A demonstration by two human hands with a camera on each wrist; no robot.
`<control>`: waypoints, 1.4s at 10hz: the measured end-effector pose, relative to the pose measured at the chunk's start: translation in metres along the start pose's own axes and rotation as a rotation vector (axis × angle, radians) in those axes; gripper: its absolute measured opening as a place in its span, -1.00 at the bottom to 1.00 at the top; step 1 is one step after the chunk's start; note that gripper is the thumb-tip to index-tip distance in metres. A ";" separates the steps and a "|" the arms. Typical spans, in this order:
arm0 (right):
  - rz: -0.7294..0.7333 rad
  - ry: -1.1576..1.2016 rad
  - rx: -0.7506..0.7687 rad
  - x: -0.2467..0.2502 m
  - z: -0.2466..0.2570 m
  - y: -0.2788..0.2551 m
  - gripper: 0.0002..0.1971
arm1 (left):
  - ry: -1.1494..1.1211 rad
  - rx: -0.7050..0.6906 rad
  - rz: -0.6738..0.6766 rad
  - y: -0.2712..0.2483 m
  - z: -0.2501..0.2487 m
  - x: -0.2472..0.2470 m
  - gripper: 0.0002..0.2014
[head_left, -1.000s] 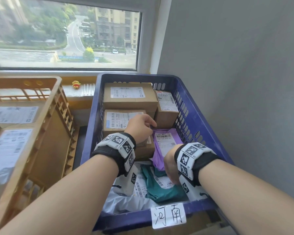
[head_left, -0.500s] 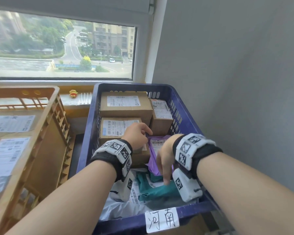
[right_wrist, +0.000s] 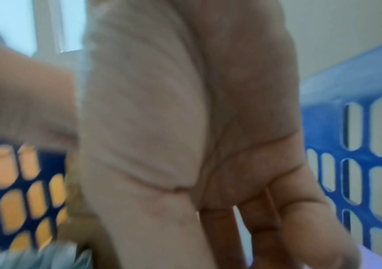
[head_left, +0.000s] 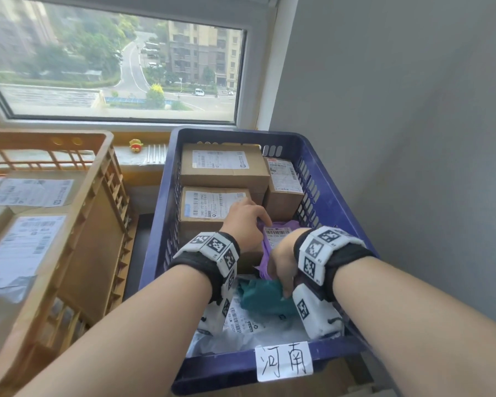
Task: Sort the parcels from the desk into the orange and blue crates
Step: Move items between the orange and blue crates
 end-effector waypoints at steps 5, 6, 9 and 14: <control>-0.589 0.105 -0.010 0.100 -0.027 -0.107 -0.89 | -0.405 0.302 -0.383 0.025 -0.019 0.034 -0.88; -0.727 -0.045 0.005 0.083 -0.023 -0.086 -0.87 | -0.357 0.375 -0.468 0.025 -0.009 0.027 -0.75; -0.399 0.017 -0.078 0.013 -0.053 0.002 -0.72 | 0.157 0.119 -0.159 0.022 0.007 -0.001 -0.63; -0.167 0.243 -0.140 -0.029 -0.041 0.106 0.08 | 0.552 0.158 0.124 0.023 0.020 -0.010 -0.03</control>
Point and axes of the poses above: each hand's wrist, its own y-axis towards the middle knuckle, its own x-axis out of the back of the hand, z = x × y, the point moved 1 cm from there along y, towards the middle knuckle, and after that the axes turned 3 degrees about x, right-handed, at the moved point
